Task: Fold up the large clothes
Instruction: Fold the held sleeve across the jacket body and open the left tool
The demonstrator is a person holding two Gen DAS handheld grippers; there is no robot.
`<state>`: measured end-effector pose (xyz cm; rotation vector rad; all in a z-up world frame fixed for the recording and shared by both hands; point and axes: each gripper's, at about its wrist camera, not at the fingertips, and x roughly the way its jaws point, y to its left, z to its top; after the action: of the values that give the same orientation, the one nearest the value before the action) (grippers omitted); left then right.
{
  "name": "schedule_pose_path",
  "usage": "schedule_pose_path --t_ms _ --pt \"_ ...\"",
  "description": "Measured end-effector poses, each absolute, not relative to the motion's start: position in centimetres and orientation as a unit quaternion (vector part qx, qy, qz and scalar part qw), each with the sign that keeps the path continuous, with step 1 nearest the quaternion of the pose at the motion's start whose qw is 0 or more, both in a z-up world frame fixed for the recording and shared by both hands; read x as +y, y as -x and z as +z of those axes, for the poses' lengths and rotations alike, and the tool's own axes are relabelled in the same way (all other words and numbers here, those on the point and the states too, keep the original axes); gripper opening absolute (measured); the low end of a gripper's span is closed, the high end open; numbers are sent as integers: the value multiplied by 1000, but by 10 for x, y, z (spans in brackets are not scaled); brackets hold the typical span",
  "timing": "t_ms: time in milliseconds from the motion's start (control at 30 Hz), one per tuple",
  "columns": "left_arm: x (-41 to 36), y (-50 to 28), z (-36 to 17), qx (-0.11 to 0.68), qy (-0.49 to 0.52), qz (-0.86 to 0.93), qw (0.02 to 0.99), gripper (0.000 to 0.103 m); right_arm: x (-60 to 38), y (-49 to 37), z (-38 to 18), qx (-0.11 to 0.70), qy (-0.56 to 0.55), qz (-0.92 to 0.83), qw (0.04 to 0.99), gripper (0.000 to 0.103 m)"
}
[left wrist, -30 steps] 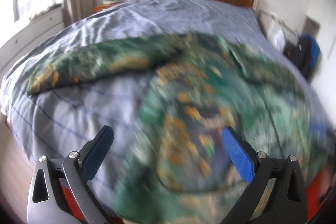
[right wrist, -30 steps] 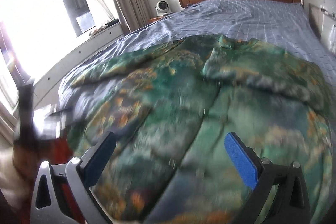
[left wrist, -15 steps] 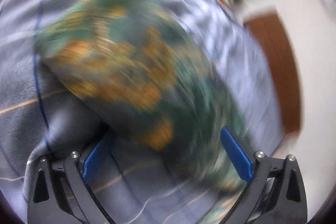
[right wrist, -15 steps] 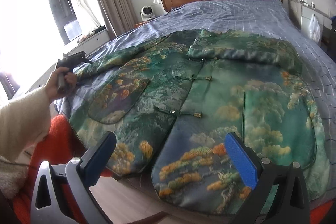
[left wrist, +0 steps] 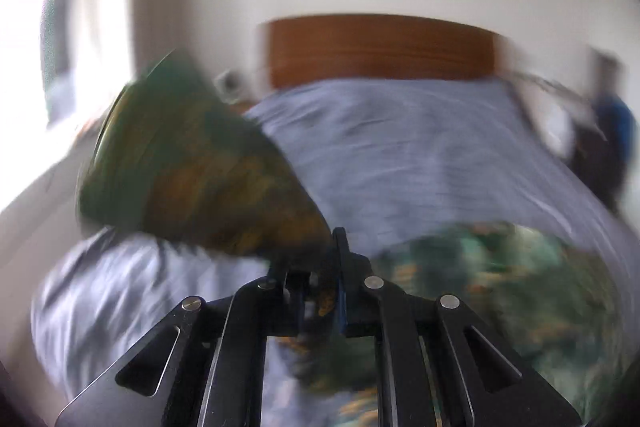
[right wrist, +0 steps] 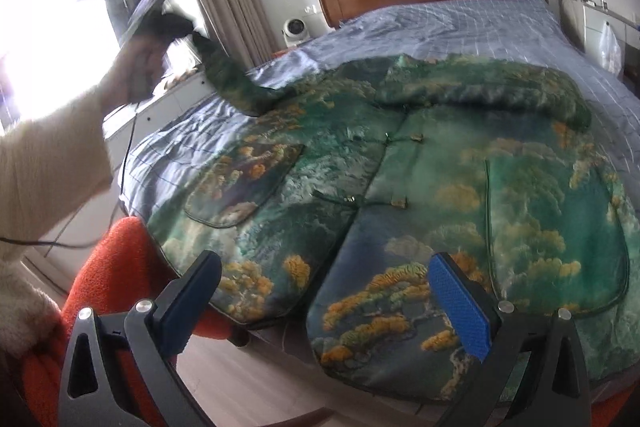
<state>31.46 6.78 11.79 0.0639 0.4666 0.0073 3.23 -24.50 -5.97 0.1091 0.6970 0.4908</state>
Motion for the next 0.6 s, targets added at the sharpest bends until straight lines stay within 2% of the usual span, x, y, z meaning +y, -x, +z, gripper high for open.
schedule_pose_path --t_ms 67,133,167,200,233,267,433,533,600 --pt "-2 -322 115 231 -71 -57 969 12 -247 -30 -59 332 -54 238 911 102" --pt "-50 -322 101 242 -88 -97 961 19 -251 -27 -61 330 -59 235 912 102" --pt "-76 -324 88 256 -96 -119 954 37 -254 -26 -62 331 -61 233 912 102" --pt "-108 -327 65 285 -109 -150 940 66 -257 -25 -64 332 -63 229 913 102" --pt "-122 -322 53 300 -118 -161 933 78 -261 -24 -65 332 -67 225 914 102" --pt "-145 -317 29 319 -140 -176 921 84 -265 -22 -66 332 -70 222 914 102" --pt "-177 -283 -19 358 -226 -208 882 84 -282 -14 -65 320 -75 210 921 102" --pt "-165 -272 -16 382 -232 -219 868 84 -291 -15 -68 319 -89 209 920 102" --pt "-140 -267 -6 400 -206 -218 866 89 -294 -18 -69 320 -101 209 918 102"
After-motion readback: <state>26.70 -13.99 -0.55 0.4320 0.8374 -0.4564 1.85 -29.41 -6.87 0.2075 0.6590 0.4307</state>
